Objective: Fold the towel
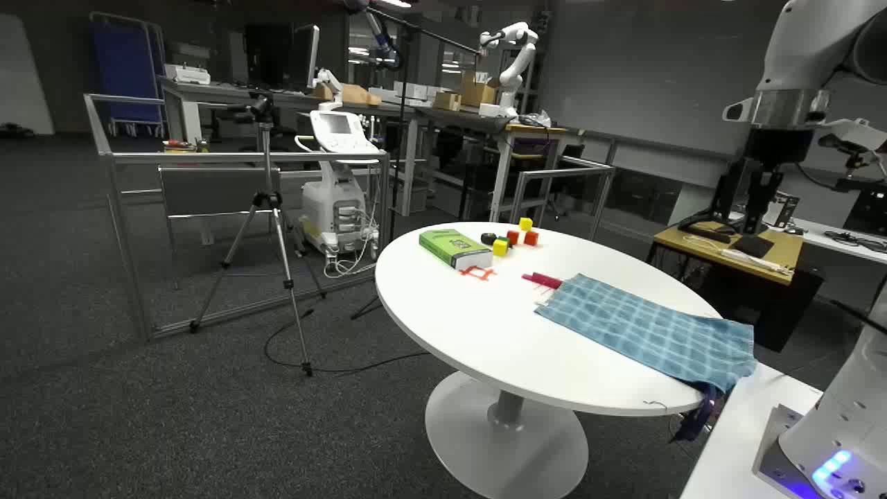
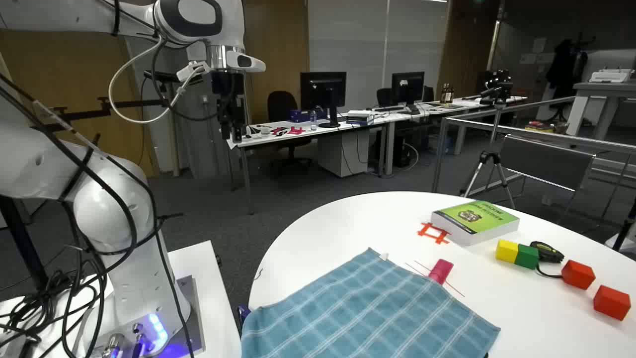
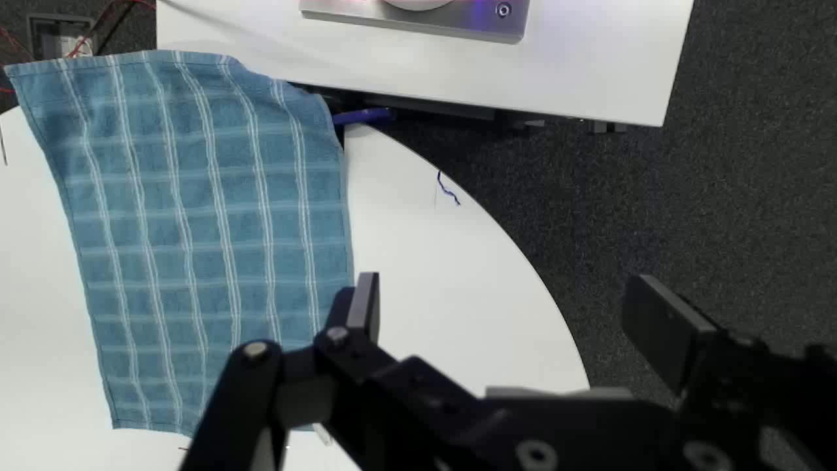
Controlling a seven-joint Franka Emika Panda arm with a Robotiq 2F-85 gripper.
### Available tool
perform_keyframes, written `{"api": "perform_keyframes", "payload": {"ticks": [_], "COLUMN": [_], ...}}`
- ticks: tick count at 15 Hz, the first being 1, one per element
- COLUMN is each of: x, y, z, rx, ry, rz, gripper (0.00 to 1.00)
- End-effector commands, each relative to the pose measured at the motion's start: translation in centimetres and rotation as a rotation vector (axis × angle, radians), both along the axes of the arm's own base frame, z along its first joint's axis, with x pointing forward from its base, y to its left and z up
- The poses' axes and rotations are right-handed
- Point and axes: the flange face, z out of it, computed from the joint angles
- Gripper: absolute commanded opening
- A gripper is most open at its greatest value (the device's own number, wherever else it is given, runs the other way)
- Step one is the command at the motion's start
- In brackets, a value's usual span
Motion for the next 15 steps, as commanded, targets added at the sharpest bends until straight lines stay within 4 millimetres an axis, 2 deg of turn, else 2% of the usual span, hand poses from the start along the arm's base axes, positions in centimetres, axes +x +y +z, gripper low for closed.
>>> {"api": "perform_keyframes", "payload": {"ticks": [1, 4, 8, 11, 15], "x": [0.0, 0.6, 5.2, 9.4, 14.6], "y": [0.0, 0.2, -2.1, -5.9, -13.0], "z": [0.1, 0.0, -1.1, -3.5, -7.3], "rx": [0.000, 0.032, 0.090, 0.122, 0.122], "ry": [0.000, -0.034, -0.121, -0.215, -0.205], "rz": [0.000, -0.034, -0.231, -0.375, -0.367], "gripper": [1.00, 1.00, 1.00, 1.00, 1.00]}}
